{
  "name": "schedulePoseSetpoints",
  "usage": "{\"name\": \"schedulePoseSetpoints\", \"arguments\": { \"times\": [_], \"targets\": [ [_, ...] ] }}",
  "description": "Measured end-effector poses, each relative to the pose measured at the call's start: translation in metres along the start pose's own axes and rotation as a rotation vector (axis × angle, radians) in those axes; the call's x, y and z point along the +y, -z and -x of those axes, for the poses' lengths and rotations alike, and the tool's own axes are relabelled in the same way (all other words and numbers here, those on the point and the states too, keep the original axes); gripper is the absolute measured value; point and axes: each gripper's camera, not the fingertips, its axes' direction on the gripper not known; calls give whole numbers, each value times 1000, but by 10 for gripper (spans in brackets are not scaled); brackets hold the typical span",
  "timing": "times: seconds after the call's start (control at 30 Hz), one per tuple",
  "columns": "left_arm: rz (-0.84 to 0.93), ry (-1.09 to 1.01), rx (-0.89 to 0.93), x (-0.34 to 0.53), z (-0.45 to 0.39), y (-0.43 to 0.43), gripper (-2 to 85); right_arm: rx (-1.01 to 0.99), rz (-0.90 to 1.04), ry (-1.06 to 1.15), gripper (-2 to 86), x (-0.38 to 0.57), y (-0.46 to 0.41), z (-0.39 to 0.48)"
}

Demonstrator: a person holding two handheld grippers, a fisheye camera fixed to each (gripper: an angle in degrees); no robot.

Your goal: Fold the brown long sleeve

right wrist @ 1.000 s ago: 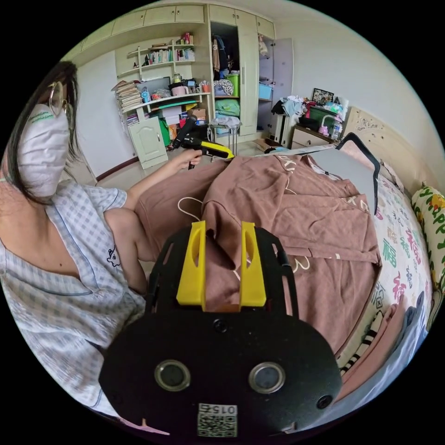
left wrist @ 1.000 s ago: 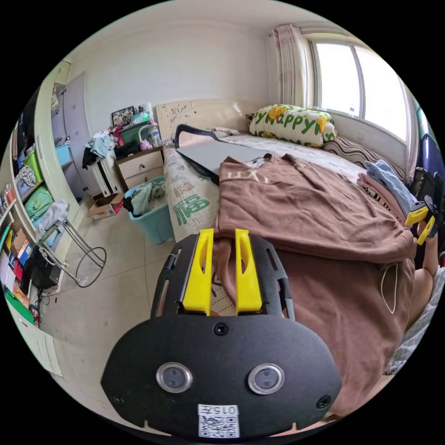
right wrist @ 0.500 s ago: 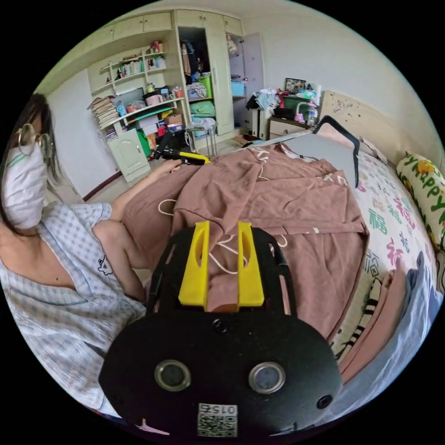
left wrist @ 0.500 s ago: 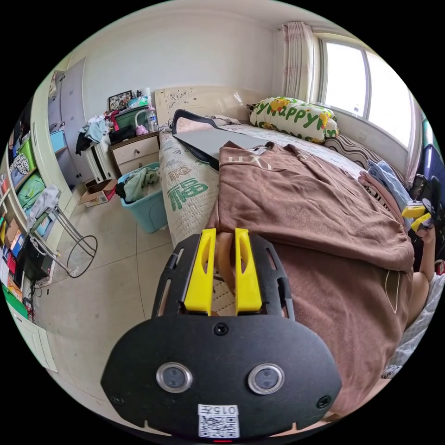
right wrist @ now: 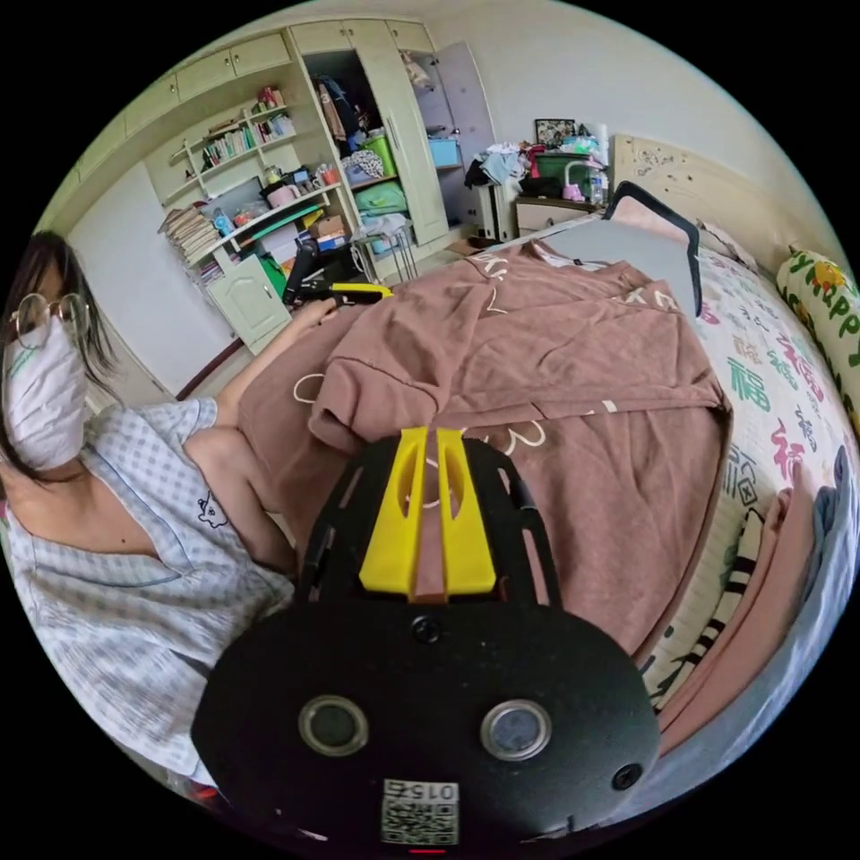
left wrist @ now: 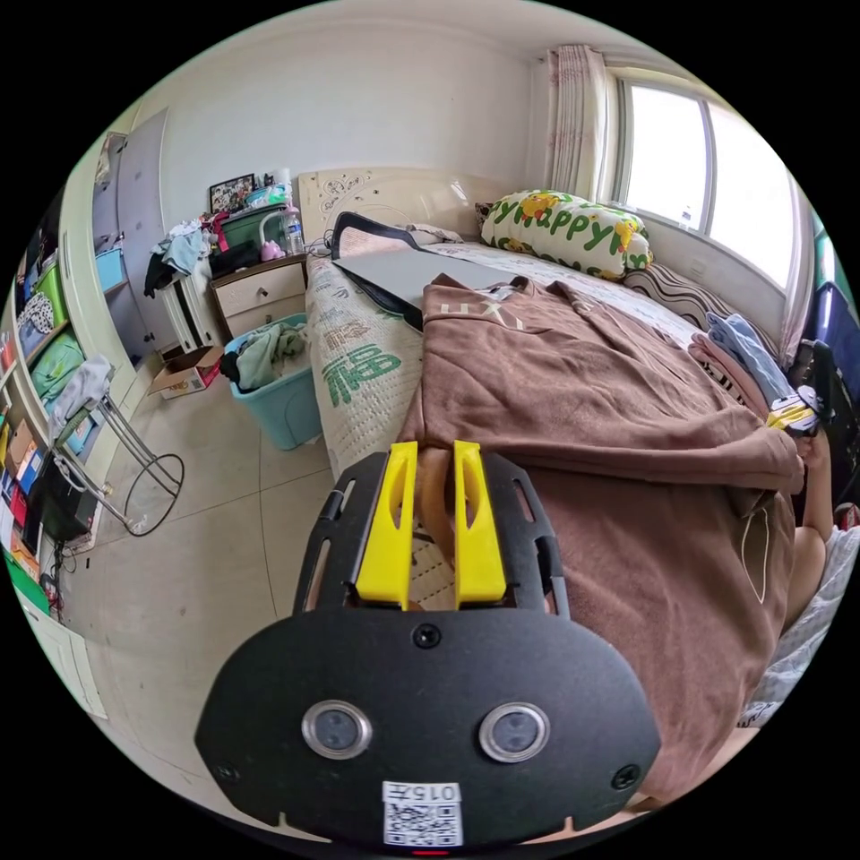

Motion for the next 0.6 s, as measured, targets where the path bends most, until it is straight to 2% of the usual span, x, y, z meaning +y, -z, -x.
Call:
{"name": "schedulePoseSetpoints", "arguments": {
  "times": [0.07, 0.2, 0.33, 0.43, 0.6],
  "targets": [
    [0, 1, 1, 0, 2, 0, 69, 43, -29, 44, 51, 1, 7, 11],
    [0, 1, 0, -1, 5, 0, 69, -53, -109, 296, 66, 2, 21, 60],
    [-2, 2, 1, -2, 9, 0, 69, -19, 12, 476, 88, -5, -7, 101],
    [-3, 5, 7, -3, 12, 1, 69, 93, 147, 488, 89, -10, -39, 106],
    [-5, 13, 23, -5, 19, 2, 70, 101, 150, 483, 8, -9, -36, 100]
  ]
}}
